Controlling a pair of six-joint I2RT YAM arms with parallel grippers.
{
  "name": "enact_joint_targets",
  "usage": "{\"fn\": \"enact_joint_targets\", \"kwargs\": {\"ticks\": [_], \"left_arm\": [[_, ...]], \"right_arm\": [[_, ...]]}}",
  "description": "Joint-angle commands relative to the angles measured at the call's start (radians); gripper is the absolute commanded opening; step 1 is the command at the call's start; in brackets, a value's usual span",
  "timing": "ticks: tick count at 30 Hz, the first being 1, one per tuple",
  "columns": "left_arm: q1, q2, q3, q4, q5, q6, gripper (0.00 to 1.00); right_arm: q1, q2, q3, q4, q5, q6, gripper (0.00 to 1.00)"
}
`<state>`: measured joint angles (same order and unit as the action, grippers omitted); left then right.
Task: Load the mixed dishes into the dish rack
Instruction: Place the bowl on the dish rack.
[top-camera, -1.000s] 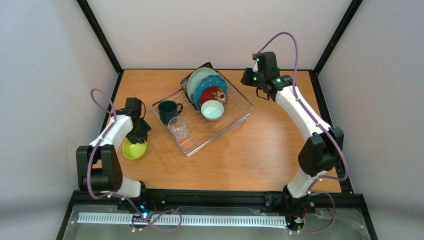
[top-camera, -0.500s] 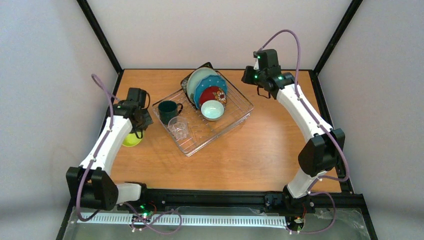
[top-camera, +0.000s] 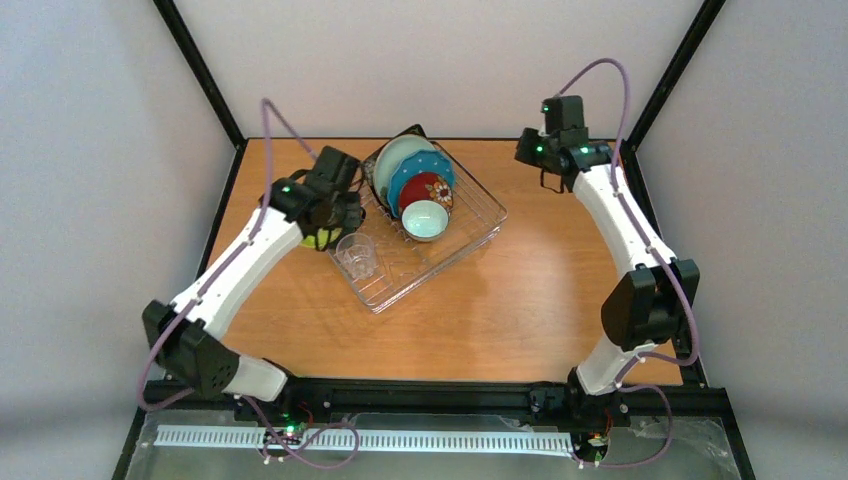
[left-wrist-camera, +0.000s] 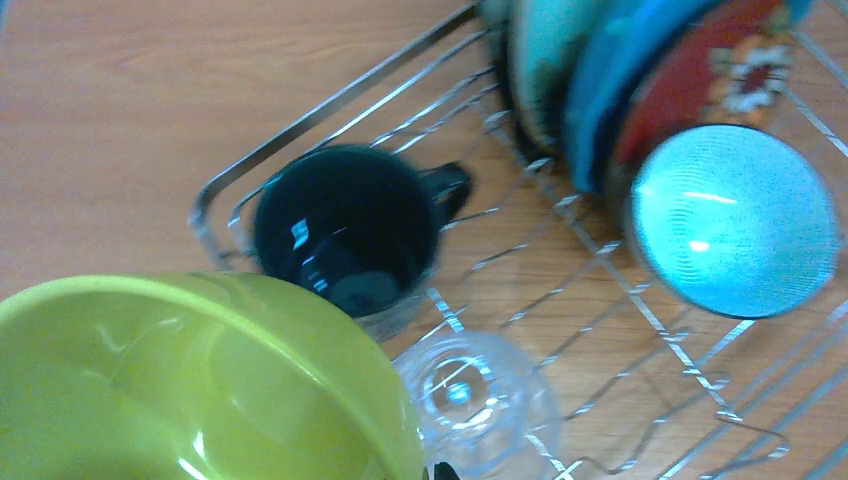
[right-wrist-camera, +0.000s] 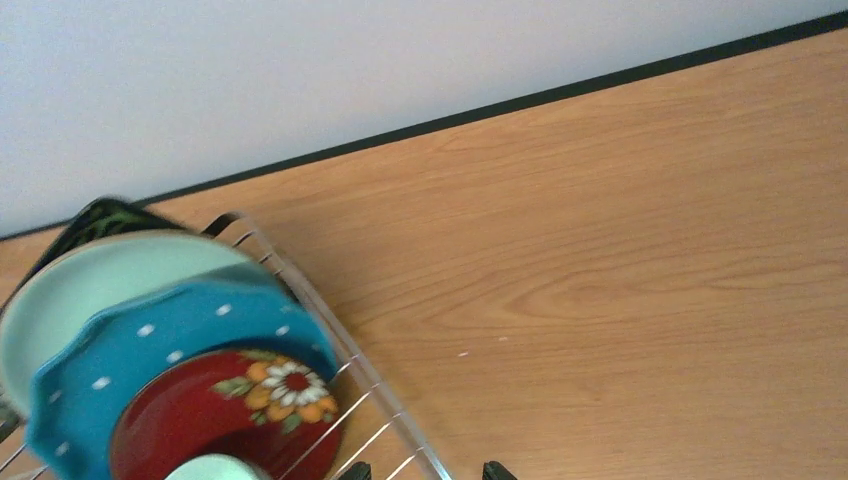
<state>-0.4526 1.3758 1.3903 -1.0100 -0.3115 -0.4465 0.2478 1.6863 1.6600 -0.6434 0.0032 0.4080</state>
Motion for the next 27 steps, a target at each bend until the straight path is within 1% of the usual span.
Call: {"fn": "enact_joint_targets", "kwargs": {"ticks": [1, 8, 11, 13, 18, 20, 23, 27], "left_arm": [[-0.110, 0.113, 0.148, 0.029, -0.014, 0.128, 0.00], [-0.242, 0.345, 0.380, -0.007, 0.010, 0.278, 0.00], [-0.280, 0.443, 0.498, -0.041, 0.009, 0.332, 0.00], [-0.296, 0.487, 0.539, -0.038, 0.037, 0.364, 0.00], [-0.325, 0.532, 0.572, 0.000, 0.110, 0.403, 0.00], [-0.354, 0.541, 0.568, 0.023, 0.108, 0.434, 0.00], [-0.405, 0.541, 0.548, 0.080, 0.065, 0.480, 0.00], [-0.432, 0.544, 0.524, 0.141, 0.114, 0.518, 0.00]], "right_arm": [[-0.092, -0.041, 0.019, -0.042, 0.021, 0.022, 0.64], [-0.208, -0.037, -0.001, -0.069, 0.070, 0.047, 0.64], [-0.239, -0.041, -0.017, -0.064, 0.077, 0.061, 0.64], [-0.242, -0.040, -0.020, -0.061, 0.077, 0.068, 0.64], [-0.273, -0.037, -0.023, -0.059, 0.091, 0.080, 0.64], [-0.276, -0.035, -0.026, -0.060, 0.094, 0.084, 0.64], [-0.278, -0.035, -0.029, -0.059, 0.096, 0.088, 0.64], [-0.278, -0.037, -0.031, -0.060, 0.097, 0.091, 0.64]]}}
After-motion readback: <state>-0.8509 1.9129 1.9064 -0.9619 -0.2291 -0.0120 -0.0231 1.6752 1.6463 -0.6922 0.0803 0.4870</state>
